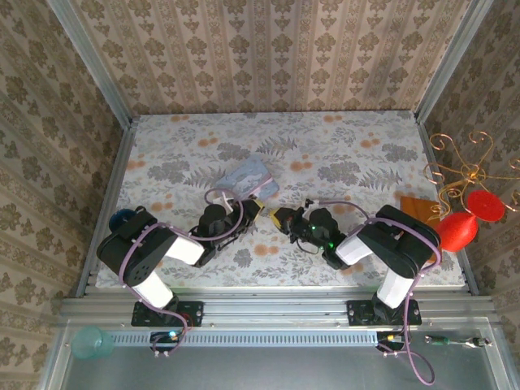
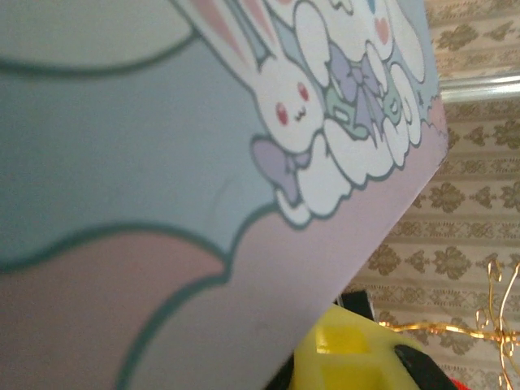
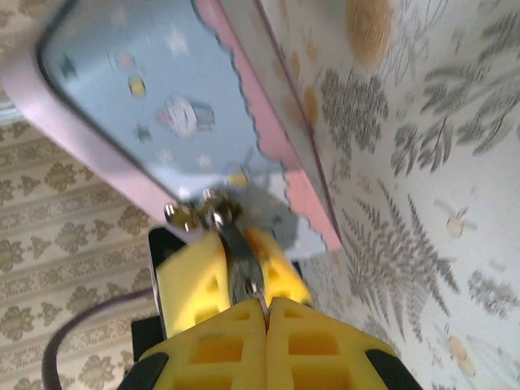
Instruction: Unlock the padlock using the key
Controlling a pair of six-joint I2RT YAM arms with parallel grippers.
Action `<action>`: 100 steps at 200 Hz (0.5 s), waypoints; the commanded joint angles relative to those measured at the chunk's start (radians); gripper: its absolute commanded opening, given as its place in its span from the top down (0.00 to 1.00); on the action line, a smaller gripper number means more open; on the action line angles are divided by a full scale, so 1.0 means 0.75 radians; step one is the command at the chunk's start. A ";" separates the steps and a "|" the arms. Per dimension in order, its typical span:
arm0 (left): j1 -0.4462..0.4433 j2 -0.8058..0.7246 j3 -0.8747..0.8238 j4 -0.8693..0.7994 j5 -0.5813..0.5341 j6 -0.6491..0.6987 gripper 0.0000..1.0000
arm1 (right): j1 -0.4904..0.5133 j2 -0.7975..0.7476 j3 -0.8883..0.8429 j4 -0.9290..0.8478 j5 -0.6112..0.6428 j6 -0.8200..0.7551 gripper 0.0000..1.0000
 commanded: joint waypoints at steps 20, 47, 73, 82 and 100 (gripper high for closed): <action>-0.050 -0.047 0.045 0.043 0.153 0.030 1.00 | -0.022 0.011 0.026 0.043 0.015 -0.042 1.00; -0.050 -0.049 0.051 0.041 0.149 0.026 1.00 | 0.016 -0.014 0.050 -0.004 0.024 -0.057 1.00; -0.050 -0.045 0.059 0.040 0.145 0.029 1.00 | 0.076 -0.023 0.057 -0.033 0.063 -0.062 1.00; -0.050 -0.043 0.063 0.040 0.145 0.028 1.00 | 0.089 -0.013 0.061 -0.012 0.071 -0.054 1.00; -0.052 -0.042 0.069 0.038 0.147 0.029 1.00 | 0.115 0.009 0.082 0.015 0.077 -0.046 1.00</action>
